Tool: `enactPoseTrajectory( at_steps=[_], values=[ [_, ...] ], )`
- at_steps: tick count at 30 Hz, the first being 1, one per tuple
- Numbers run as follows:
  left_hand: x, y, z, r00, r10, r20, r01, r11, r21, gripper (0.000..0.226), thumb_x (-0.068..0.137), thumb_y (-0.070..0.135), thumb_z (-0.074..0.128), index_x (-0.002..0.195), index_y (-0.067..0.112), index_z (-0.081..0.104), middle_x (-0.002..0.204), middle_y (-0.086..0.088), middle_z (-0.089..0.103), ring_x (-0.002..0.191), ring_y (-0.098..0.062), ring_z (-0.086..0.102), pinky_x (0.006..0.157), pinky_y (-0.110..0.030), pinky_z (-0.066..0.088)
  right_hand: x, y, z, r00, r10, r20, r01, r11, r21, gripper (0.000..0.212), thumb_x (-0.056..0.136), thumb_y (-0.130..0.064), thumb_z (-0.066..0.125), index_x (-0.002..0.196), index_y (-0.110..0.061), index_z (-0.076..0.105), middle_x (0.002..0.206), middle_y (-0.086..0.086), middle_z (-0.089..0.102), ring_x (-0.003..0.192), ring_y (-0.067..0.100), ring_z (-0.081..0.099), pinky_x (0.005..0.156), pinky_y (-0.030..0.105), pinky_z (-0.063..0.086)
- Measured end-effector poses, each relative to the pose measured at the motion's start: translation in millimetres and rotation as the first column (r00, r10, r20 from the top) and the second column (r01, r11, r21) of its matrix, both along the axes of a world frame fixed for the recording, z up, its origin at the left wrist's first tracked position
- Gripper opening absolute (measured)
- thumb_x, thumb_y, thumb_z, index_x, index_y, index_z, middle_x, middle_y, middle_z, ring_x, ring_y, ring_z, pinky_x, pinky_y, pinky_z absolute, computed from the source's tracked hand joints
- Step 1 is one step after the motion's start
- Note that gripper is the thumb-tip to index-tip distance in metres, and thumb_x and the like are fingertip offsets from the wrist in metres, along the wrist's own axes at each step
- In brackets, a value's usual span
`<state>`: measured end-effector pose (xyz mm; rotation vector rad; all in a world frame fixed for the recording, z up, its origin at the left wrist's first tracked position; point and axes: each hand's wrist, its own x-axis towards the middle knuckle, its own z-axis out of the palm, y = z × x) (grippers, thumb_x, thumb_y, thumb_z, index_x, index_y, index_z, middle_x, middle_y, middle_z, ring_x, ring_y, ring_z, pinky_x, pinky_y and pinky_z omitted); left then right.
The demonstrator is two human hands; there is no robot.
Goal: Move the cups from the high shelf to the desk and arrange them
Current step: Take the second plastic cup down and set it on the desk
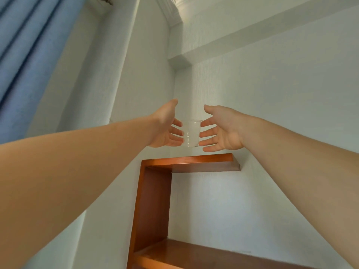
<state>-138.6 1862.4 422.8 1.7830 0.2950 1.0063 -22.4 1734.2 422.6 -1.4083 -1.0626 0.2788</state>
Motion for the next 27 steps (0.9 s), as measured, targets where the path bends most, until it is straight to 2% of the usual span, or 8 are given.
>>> enactPoseTrajectory(
  at_steps=[4,11,13,16,18,21,24,27],
  values=[
    [-12,-7,-11,1.000,-0.025,-0.017,0.025,1.000,0.003,0.077,0.101,0.070,0.029,0.133,0.005,0.054,0.131,-0.024,0.062,0.110,-0.041,0.067,0.098,-0.049,0.057,-13,-9,-14,0.999,-0.031,-0.027,0.031,0.999,0.013,0.065,0.102,-0.061,0.042,0.143,-0.011,0.052,0.133,0.020,0.061,0.119,0.041,0.062,0.098,0.054,0.054],
    [-44,-17,-38,0.992,-0.116,-0.049,0.117,0.993,0.013,0.074,0.101,0.069,0.030,0.126,0.004,0.057,0.124,-0.022,0.063,0.104,-0.038,0.069,0.086,-0.045,0.061,-52,-22,-48,0.989,-0.118,-0.085,0.124,0.990,0.061,0.057,0.102,-0.059,0.043,0.129,-0.011,0.059,0.119,0.017,0.066,0.103,0.039,0.069,0.084,0.050,0.059],
    [-57,-18,-50,0.989,-0.139,-0.044,0.139,0.990,-0.009,0.072,0.100,0.069,0.032,0.119,0.006,0.059,0.120,-0.020,0.064,0.099,-0.037,0.072,0.076,-0.042,0.065,-67,-24,-58,0.984,-0.148,-0.098,0.154,0.986,0.062,0.055,0.102,-0.058,0.044,0.128,-0.012,0.060,0.118,0.017,0.067,0.095,0.037,0.074,0.083,0.049,0.058],
    [-74,-16,-72,0.988,-0.151,-0.035,0.151,0.989,-0.006,0.067,0.100,0.070,0.033,0.114,0.010,0.060,0.118,-0.017,0.066,0.096,-0.033,0.075,0.081,-0.042,0.063,-88,-24,-77,0.979,-0.173,-0.108,0.180,0.982,0.057,0.054,0.102,-0.058,0.044,0.126,-0.013,0.060,0.110,0.017,0.072,0.073,0.031,0.080,0.086,0.050,0.057],
    [-85,-14,-87,0.987,-0.156,-0.030,0.156,0.988,0.000,0.066,0.100,0.069,0.032,0.114,0.010,0.060,0.114,-0.016,0.069,0.094,-0.031,0.076,0.084,-0.042,0.060,-101,-24,-92,0.975,-0.189,-0.119,0.195,0.980,0.045,0.055,0.102,-0.059,0.044,0.129,-0.013,0.059,0.103,0.016,0.077,0.082,0.032,0.080,0.093,0.051,0.056],
    [-100,-15,-113,0.980,-0.195,-0.037,0.194,0.981,-0.025,0.064,0.101,0.068,0.031,0.112,0.011,0.060,0.108,-0.015,0.073,0.098,-0.032,0.074,0.097,-0.046,0.057,-119,-26,-116,0.968,-0.216,-0.125,0.220,0.975,0.017,0.060,0.102,-0.059,0.041,0.131,-0.011,0.061,0.113,0.012,0.075,0.108,0.034,0.068,0.099,0.052,0.053],
    [-115,-18,-140,0.971,-0.235,-0.038,0.233,0.971,-0.045,0.065,0.102,0.069,0.029,0.103,0.014,0.065,0.108,-0.012,0.072,0.102,-0.030,0.072,0.102,-0.046,0.054,-137,-27,-143,0.959,-0.254,-0.128,0.258,0.966,0.019,0.053,0.101,-0.061,0.043,0.118,-0.017,0.068,0.121,0.010,0.069,0.111,0.035,0.065,0.097,0.051,0.055],
    [-124,-23,-169,0.965,-0.262,-0.024,0.260,0.963,-0.071,0.065,0.101,0.070,0.032,0.113,0.015,0.064,0.118,-0.012,0.070,0.108,-0.029,0.070,0.103,-0.047,0.054,-149,-31,-173,0.948,-0.281,-0.151,0.289,0.957,0.034,0.047,0.100,-0.062,0.046,0.115,-0.020,0.063,0.122,0.010,0.065,0.111,0.033,0.065,0.095,0.050,0.056]
  ],
)
